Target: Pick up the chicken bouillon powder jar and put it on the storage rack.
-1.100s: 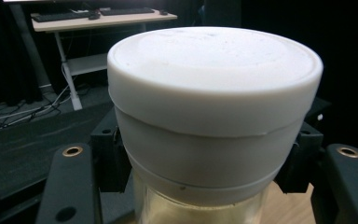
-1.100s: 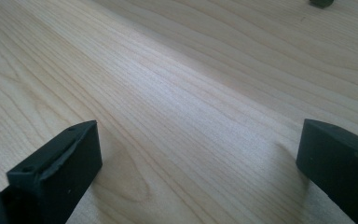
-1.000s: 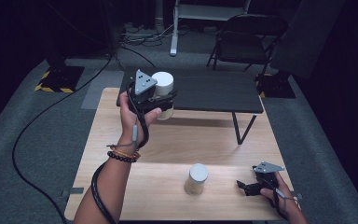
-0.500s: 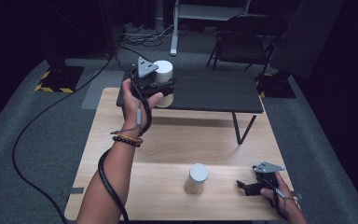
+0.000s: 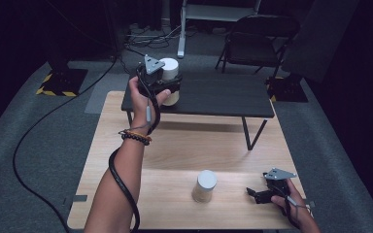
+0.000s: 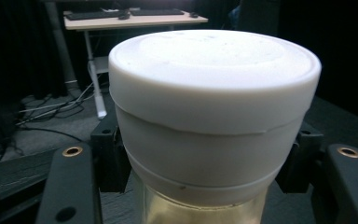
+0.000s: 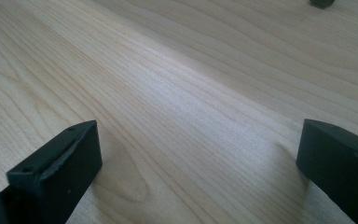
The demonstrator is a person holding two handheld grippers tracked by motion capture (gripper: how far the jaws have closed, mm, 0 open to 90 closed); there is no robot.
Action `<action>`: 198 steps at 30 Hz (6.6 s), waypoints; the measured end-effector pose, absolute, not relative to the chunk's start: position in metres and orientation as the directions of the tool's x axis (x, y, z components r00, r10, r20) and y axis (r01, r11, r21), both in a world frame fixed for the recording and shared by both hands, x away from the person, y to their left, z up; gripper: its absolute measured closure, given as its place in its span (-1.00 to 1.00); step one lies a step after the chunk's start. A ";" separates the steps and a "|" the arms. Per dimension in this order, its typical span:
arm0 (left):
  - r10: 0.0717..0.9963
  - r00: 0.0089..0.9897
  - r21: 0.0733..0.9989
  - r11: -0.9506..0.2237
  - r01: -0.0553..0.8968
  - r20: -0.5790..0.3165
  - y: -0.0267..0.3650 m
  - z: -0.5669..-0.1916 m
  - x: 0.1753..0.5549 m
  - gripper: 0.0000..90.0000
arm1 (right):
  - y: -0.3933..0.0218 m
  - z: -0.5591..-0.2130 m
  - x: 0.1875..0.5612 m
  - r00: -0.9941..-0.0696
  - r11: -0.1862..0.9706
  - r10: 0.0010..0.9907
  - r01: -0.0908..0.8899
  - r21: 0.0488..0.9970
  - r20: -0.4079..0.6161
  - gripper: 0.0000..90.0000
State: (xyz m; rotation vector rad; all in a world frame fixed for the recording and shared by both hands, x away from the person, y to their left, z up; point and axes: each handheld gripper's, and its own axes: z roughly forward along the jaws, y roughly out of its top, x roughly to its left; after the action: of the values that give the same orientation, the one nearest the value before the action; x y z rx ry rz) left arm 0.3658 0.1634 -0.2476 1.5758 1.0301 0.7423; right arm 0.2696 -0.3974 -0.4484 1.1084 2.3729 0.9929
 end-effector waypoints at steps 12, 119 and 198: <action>0.914 0.406 0.966 -0.090 0.243 -0.017 0.162 -0.249 0.377 -0.23 | -0.398 -0.448 0.270 -0.641 0.453 0.768 0.531 0.716 -0.011 -1.00; 0.756 0.487 0.874 -0.485 -0.032 0.438 0.152 -0.295 0.279 -0.97 | -0.399 -0.448 0.270 -0.645 0.456 0.765 0.530 0.715 -0.010 -1.00; 0.819 0.553 0.698 -0.486 0.525 0.154 0.214 -0.447 0.255 -0.96 | -0.399 -0.448 0.270 -0.646 0.457 0.763 0.528 0.715 -0.010 -1.00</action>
State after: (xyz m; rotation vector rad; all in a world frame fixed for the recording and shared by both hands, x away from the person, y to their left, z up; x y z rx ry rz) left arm 0.2551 0.2142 -0.4465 2.1925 1.0769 0.6416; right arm 0.2701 -0.3995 -0.4483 1.0975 2.3815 0.9965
